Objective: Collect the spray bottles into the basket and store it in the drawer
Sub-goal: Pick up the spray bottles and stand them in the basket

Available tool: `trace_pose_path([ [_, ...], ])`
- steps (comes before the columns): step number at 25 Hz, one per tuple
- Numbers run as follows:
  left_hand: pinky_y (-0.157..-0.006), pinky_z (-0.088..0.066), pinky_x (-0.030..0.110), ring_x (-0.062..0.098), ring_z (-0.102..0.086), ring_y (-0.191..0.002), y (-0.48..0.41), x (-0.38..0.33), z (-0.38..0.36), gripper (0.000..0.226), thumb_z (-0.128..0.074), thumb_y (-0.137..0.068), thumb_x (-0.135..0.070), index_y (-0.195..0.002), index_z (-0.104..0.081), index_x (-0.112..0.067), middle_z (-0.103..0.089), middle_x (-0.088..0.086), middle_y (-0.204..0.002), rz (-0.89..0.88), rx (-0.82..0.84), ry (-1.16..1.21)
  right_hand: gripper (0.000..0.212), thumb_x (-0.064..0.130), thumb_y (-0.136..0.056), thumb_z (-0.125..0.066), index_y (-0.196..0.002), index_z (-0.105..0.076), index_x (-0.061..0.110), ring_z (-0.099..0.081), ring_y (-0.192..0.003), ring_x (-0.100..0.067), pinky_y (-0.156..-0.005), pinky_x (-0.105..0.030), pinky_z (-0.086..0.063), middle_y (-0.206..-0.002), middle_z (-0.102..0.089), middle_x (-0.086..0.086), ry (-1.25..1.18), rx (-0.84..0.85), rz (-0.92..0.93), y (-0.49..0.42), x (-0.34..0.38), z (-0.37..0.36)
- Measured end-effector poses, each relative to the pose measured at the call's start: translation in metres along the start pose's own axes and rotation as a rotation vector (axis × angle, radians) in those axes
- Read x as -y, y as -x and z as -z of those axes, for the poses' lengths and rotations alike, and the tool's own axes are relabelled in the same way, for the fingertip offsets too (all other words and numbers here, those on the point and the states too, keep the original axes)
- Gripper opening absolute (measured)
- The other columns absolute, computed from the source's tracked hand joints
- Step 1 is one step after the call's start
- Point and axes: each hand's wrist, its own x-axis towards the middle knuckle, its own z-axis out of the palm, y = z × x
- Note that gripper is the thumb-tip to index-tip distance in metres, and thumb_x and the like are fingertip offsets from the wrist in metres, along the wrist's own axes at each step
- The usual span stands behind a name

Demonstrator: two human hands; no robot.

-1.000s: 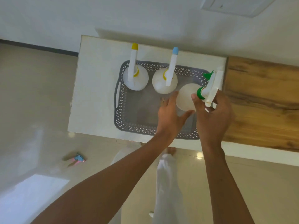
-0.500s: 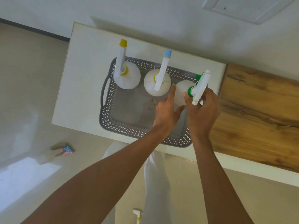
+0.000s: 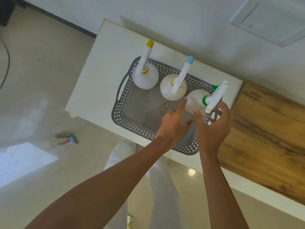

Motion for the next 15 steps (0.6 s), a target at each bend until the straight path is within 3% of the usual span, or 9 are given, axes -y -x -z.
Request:
trace_pose_path([
  [3, -0.087, -0.057, 0.041, 0.031, -0.067, -0.106, 0.027, 0.009, 0.017, 0.071, -0.067, -0.092, -0.034, -0.153, -0.032, -0.025, -0.067, 0.011, -0.122, -0.016, -0.064, 0.045, 0.068, 0.022, -0.082, -0.081, -0.141, -0.049, 0.010, -0.051, -0.124, -0.024, -0.099, -0.051, -0.052, -0.139, -0.053, -0.008, 0.034, -0.009, -0.066, 0.026, -0.007, 0.002],
  [6, -0.087, -0.058, 0.041, 0.025, -0.067, -0.108, 0.058, 0.030, 0.039, 0.059, -0.060, -0.097, -0.034, -0.150, -0.037, -0.025, -0.065, 0.006, -0.130, -0.044, -0.167, 0.040, 0.068, 0.018, -0.084, -0.079, -0.141, -0.046, 0.007, -0.049, -0.125, -0.028, -0.103, -0.048, -0.050, -0.140, -0.047, -0.013, 0.056, 0.066, -0.133, 0.055, -0.013, -0.009],
  [8, -0.082, -0.060, 0.037, 0.020, -0.069, -0.102, 0.078, 0.050, 0.061, 0.053, -0.061, -0.097, -0.031, -0.147, -0.044, -0.023, -0.067, 0.003, -0.126, -0.058, -0.253, 0.017, 0.067, 0.013, -0.085, -0.077, -0.143, -0.043, 0.004, -0.049, -0.125, -0.030, -0.101, -0.029, -0.049, -0.142, -0.044, -0.018, 0.068, 0.150, -0.118, 0.077, -0.008, -0.018],
  [10, -0.080, -0.061, 0.034, 0.018, -0.069, -0.099, 0.100, 0.079, 0.089, 0.048, -0.061, -0.097, -0.029, -0.143, -0.049, -0.022, -0.069, 0.002, -0.123, -0.033, -0.349, -0.003, 0.066, 0.006, -0.086, -0.074, -0.143, -0.042, -0.001, -0.047, -0.125, -0.033, -0.090, -0.003, -0.038, -0.141, -0.043, -0.023, 0.097, 0.235, -0.065, 0.101, 0.002, -0.031],
  [11, -0.081, -0.061, 0.034, 0.017, -0.069, -0.100, 0.111, 0.093, 0.104, 0.046, -0.060, -0.098, -0.028, -0.142, -0.050, -0.023, -0.069, 0.002, -0.123, -0.007, -0.394, -0.001, 0.065, 0.005, -0.087, -0.074, -0.143, -0.042, -0.003, -0.047, -0.124, -0.033, -0.087, -0.002, -0.037, -0.140, -0.043, -0.024, 0.107, 0.276, -0.029, 0.111, 0.008, -0.038],
  [15, -0.085, -0.058, 0.025, 0.010, -0.067, -0.107, 0.154, 0.157, 0.165, 0.037, -0.059, -0.098, -0.025, -0.135, -0.056, -0.021, -0.068, -0.001, -0.125, 0.046, -0.583, -0.023, 0.062, 0.009, -0.090, -0.070, -0.145, -0.041, 0.008, -0.047, -0.117, -0.021, -0.095, -0.034, -0.050, -0.140, -0.041, -0.018, 0.127, 0.421, 0.064, 0.149, 0.049, -0.080],
])
